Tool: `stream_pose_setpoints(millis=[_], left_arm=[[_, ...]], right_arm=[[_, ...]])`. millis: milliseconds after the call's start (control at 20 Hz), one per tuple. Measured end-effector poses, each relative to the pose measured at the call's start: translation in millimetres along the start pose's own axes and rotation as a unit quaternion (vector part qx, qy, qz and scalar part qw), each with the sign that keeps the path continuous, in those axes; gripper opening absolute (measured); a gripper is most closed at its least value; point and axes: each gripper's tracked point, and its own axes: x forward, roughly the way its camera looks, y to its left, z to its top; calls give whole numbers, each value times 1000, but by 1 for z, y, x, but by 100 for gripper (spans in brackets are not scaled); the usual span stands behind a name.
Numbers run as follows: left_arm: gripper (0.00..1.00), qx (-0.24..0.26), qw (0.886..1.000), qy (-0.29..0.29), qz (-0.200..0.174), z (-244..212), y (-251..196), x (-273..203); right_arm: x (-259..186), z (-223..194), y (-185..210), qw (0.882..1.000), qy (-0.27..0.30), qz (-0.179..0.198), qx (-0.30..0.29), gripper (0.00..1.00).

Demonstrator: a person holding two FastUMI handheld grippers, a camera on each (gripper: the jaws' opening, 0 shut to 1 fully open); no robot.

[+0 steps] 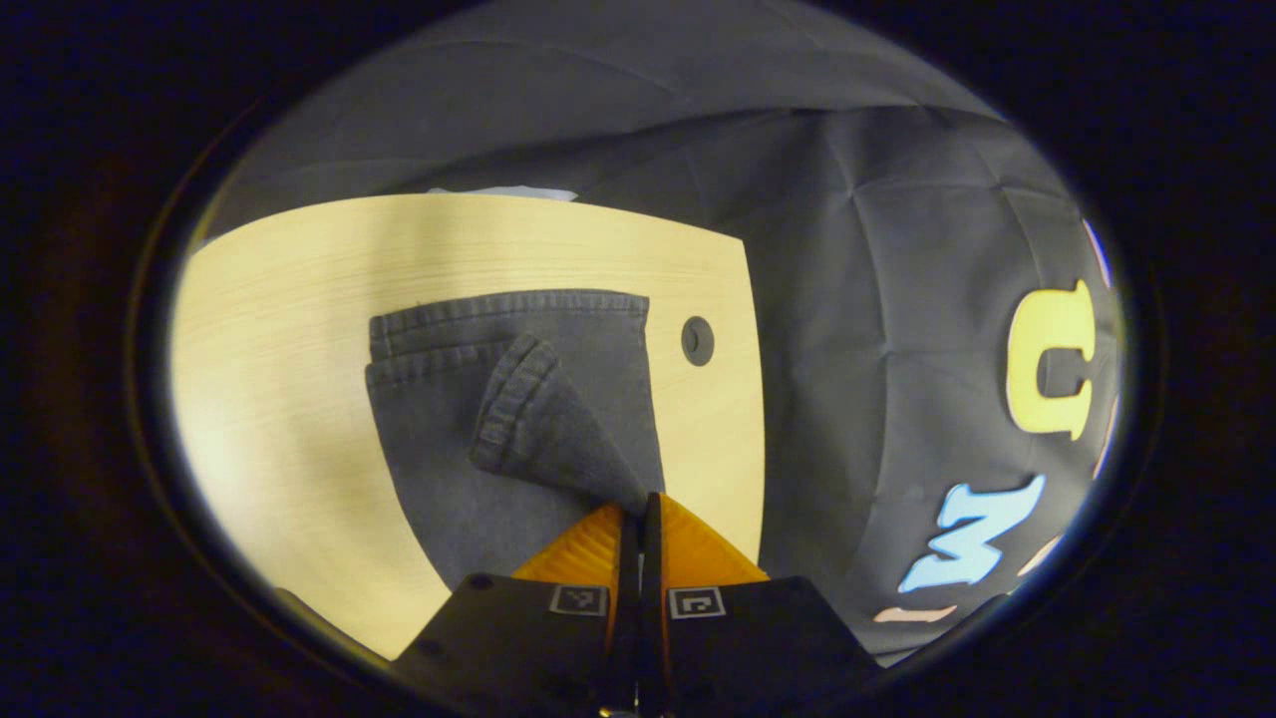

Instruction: Grasp the waist and the cuffs of the jeans and fold them to make the two legs overlap; first hold the waist and fold one-third of the jeans toward the cuffs, then hold the cuffs and fold the remaining one-third in the same direction to finish folding.

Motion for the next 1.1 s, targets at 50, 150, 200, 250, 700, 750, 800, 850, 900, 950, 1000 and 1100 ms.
stream_pose_setpoints(millis=[50,150,200,250,700,750,800,850,900,950,1000,1100], left_arm=[[8,17,1000,-6,10,-5,0,5],[9,47,998,-18,28,-8,1,10],[9,64,997,-22,38,-11,5,12],[9,80,995,-24,46,-13,7,12],[65,181,978,-83,53,-26,8,-22],[81,198,975,-89,55,-30,8,-27],[83,214,971,-95,51,-35,4,-35],[87,229,967,-102,44,-40,-3,-42],[87,245,963,-107,39,-44,-7,-48],[87,262,958,-114,36,-48,-10,-55],[87,278,952,-122,34,-52,-13,-62],[87,308,942,-131,29,-60,-19,-71]], right_arm=[[4,0,-4,1000,-7,-7,-7,4],[5,0,-6,1000,-14,-12,-13,6],[6,-1,-5,1000,-18,-13,-17,2],[5,-2,-5,999,-21,-14,-22,3],[-52,11,-35,980,-99,-88,-148,60],[-61,15,-39,976,-116,-101,-154,75],[-70,18,-46,972,-135,-115,-157,83],[-80,21,-53,967,-152,-127,-160,84],[-87,22,-60,963,-167,-143,-158,85],[-94,23,-68,960,-177,-153,-153,85],[-99,23,-77,958,-184,-164,-144,85],[-98,20,-93,960,-184,-174,-121,85]])
